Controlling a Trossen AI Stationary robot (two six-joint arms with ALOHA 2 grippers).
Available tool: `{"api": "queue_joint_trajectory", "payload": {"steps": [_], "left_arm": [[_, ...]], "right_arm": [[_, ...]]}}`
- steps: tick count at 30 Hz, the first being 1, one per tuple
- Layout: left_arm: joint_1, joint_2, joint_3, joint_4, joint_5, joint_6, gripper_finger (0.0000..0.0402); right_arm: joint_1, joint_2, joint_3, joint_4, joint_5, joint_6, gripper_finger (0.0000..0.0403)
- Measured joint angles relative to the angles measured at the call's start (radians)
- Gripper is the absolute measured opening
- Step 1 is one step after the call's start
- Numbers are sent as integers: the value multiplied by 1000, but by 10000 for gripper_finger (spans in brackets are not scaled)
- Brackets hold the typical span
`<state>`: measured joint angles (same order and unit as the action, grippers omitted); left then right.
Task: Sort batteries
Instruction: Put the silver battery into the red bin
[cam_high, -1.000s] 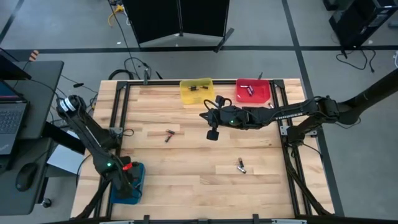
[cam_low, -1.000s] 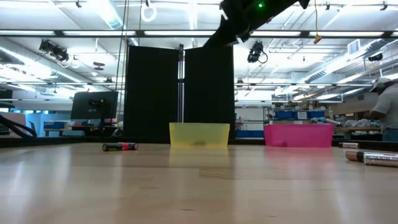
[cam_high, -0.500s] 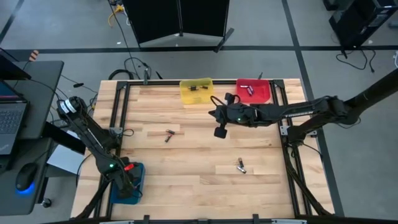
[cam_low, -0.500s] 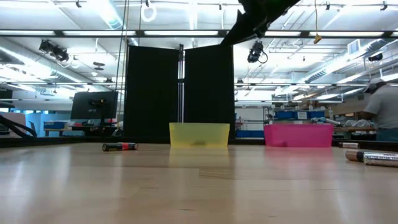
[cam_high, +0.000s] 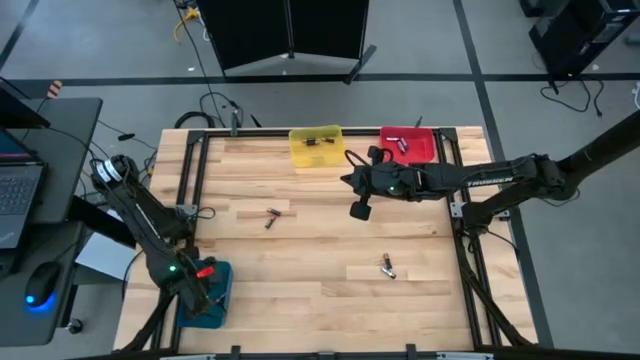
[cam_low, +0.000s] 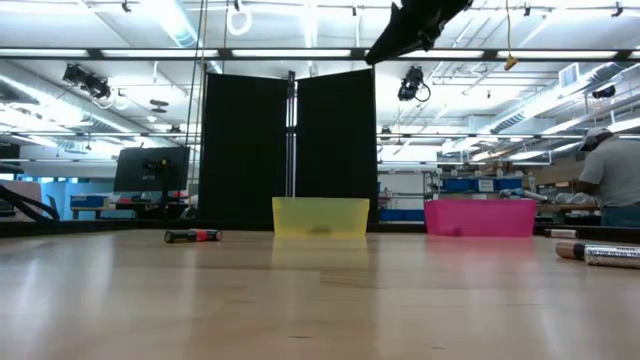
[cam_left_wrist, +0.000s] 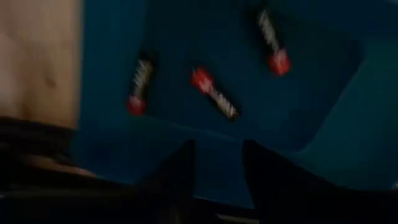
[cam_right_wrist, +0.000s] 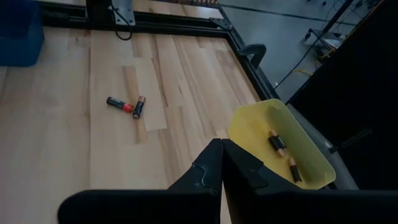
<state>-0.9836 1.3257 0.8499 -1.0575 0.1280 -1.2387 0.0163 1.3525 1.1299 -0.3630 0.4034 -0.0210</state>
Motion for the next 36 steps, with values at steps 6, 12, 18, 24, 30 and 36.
{"api": "queue_joint_trajectory", "payload": {"steps": [6, 12, 18, 24, 30, 36], "left_arm": [[43, -73, 57, -18, -260, 121, 37], [180, -186, 10, 120, -352, 379, 9], [374, -230, -77, 433, -305, 800, 4], [545, -226, -204, 788, -112, 1110, 3], [650, -225, -303, 1043, -54, 1228, 4], [689, -225, -346, 1112, -41, 1287, 4]], "right_arm": [[59, 1, 52, -146, 0, 88, 17], [130, 4, 53, -224, -9, 234, 15], [204, 18, 22, -248, -12, 400, 17], [295, 50, -48, -283, -83, 647, 18], [422, 74, -91, -320, -95, 893, 38], [540, 108, -91, -391, -151, 1151, 63]]}}
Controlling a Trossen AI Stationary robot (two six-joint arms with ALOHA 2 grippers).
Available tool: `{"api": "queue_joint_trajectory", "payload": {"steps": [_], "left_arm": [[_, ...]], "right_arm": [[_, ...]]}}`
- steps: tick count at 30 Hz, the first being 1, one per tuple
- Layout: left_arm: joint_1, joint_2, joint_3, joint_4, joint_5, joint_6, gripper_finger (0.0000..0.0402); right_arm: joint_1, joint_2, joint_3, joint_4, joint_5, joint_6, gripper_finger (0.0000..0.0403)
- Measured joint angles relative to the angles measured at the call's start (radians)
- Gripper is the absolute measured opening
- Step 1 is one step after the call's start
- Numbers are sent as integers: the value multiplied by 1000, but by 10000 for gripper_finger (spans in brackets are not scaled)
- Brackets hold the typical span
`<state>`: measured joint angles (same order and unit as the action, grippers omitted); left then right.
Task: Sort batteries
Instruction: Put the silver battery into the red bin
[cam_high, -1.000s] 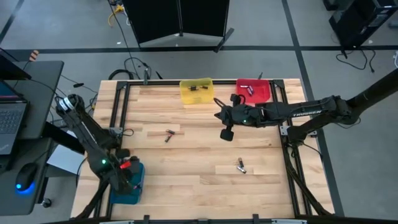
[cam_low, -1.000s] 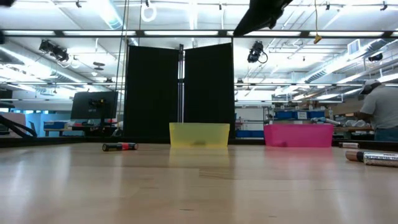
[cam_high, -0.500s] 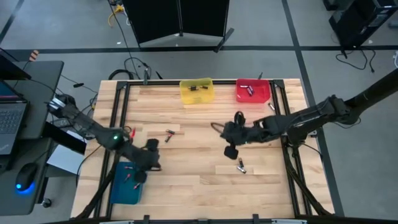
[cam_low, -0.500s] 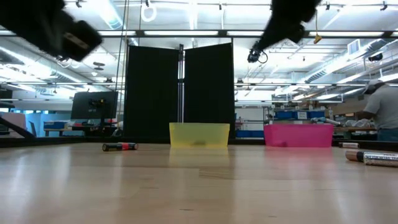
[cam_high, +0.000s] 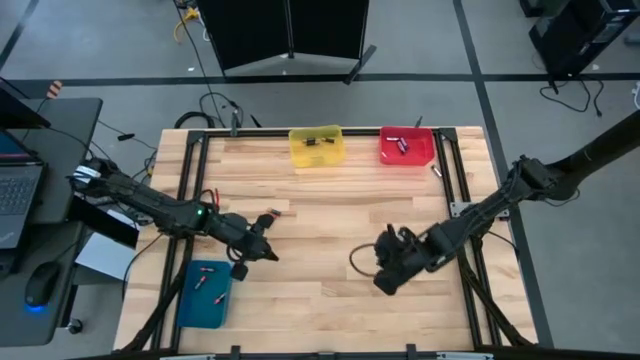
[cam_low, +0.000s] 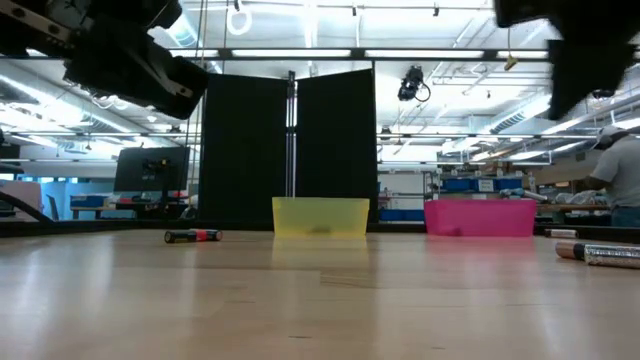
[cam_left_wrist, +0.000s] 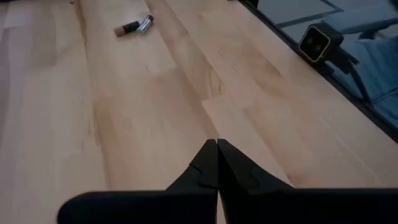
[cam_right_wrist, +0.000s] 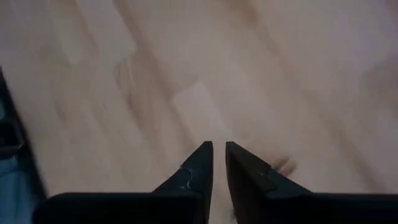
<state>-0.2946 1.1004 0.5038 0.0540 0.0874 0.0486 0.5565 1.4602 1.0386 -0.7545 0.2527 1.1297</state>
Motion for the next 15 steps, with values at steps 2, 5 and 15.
{"api": "queue_joint_trajectory", "payload": {"steps": [2, 5, 15], "left_arm": [[6, 0, -1, 1, 0, 2, 5], [20, 0, -1, 16, -1, 22, 5], [90, 0, -1, 32, -8, 137, 5]], "right_arm": [[26, 20, 0, -15, -15, 68, 77], [57, 64, 0, -15, -39, 132, 103], [96, 239, 0, -16, -139, 284, 183]]}}
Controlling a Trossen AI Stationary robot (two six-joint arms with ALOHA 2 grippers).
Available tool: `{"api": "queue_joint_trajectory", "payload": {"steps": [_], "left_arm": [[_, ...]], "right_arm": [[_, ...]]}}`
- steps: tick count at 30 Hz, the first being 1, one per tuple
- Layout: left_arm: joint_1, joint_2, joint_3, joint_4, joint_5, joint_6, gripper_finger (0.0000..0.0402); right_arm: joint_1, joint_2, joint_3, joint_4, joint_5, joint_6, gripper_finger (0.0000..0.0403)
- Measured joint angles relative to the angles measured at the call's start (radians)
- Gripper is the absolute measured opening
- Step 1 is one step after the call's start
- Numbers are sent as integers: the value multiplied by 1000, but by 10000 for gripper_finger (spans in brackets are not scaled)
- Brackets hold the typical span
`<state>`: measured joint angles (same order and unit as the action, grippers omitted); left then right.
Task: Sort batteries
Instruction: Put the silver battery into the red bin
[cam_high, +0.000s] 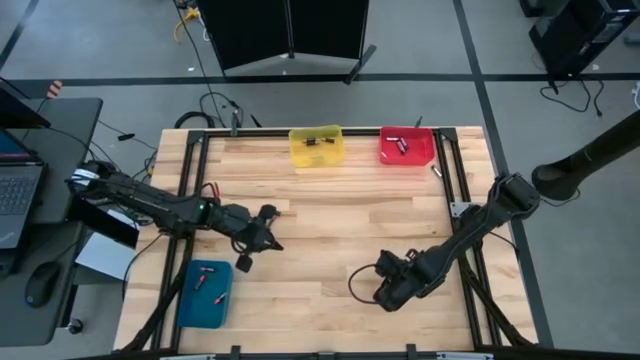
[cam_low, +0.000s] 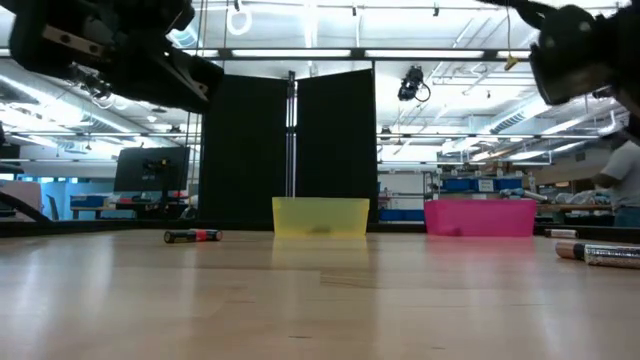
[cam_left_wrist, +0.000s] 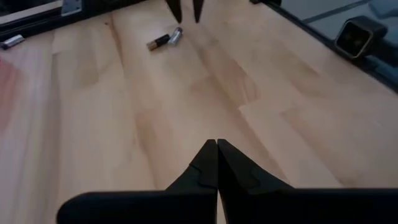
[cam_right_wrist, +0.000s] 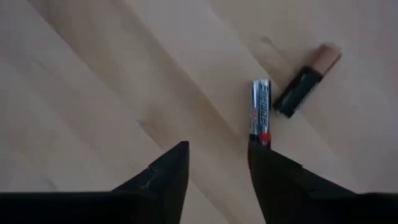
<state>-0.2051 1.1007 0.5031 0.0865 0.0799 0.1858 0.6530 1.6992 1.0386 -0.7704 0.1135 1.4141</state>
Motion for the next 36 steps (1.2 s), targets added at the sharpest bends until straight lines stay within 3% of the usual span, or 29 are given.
{"api": "queue_joint_trajectory", "payload": {"steps": [6, 22, 27, 34, 36], "left_arm": [[35, 0, 0, -4, 0, 13, 5], [37, 0, 0, -14, 0, -32, 6], [37, 0, 0, -13, 0, -66, 6], [36, 0, 0, -10, 0, -110, 6], [36, 0, 0, -9, -2, -122, 6]], "right_arm": [[0, 35, 5, -7, 16, 7, 196], [0, 107, 3, -45, 44, -33, 186], [1, 133, 6, -31, 36, -30, 158], [0, 135, 6, -11, 15, -53, 61], [0, 136, 8, -10, 9, -73, 56]]}}
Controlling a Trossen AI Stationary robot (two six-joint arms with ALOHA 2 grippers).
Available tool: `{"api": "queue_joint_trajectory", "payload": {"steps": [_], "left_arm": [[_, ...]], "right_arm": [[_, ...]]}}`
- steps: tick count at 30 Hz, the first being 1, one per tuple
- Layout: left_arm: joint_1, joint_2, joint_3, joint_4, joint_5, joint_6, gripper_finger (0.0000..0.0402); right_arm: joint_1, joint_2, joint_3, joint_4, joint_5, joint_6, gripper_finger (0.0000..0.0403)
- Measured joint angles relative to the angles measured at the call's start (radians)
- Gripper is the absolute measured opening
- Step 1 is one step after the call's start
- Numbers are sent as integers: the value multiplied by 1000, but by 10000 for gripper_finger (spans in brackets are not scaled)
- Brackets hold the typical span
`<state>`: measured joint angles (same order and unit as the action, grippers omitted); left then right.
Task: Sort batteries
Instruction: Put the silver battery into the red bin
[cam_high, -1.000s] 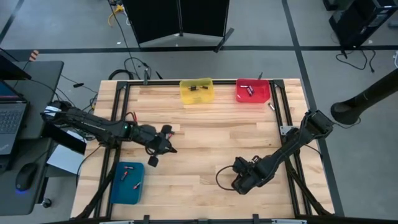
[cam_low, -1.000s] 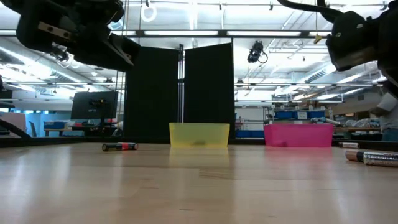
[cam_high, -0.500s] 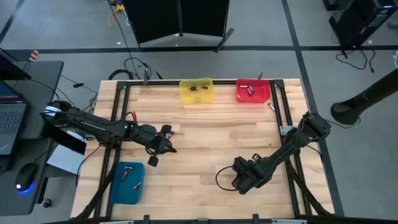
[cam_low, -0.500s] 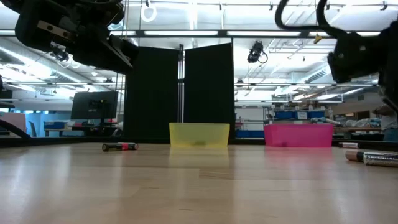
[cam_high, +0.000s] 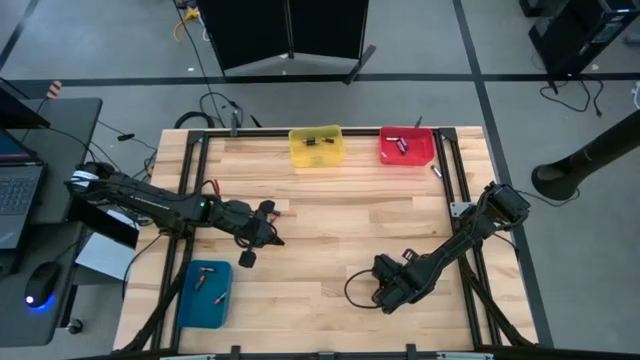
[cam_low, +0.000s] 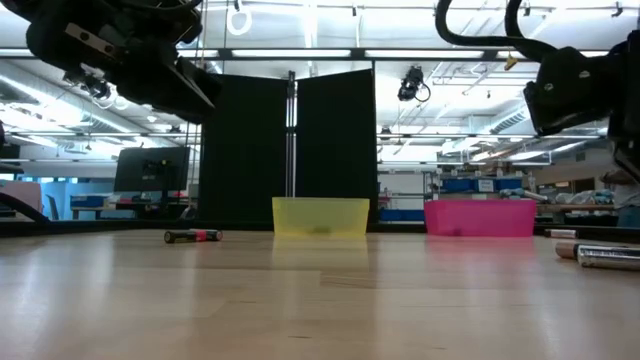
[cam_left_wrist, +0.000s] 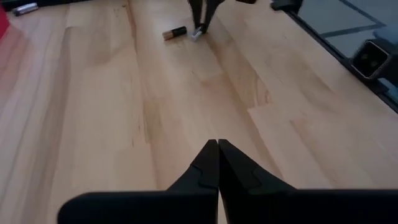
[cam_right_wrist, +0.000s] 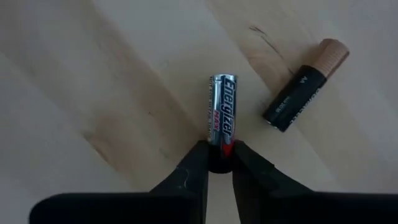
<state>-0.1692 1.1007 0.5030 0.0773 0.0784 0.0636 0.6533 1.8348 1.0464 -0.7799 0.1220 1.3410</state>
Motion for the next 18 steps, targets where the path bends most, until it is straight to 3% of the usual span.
{"api": "queue_joint_trajectory", "payload": {"steps": [7, 11, 18], "left_arm": [[0, 0, 0, 16, -64, -42, 6], [-3, 0, 0, 56, -79, -59, 6], [-3, 0, 0, 83, -217, -98, 6]], "right_arm": [[0, 11, 93, 25, -37, -160, 56], [-30, 9, 164, 26, 45, -299, 56], [-246, 8, 214, 31, 112, -571, 56]]}}
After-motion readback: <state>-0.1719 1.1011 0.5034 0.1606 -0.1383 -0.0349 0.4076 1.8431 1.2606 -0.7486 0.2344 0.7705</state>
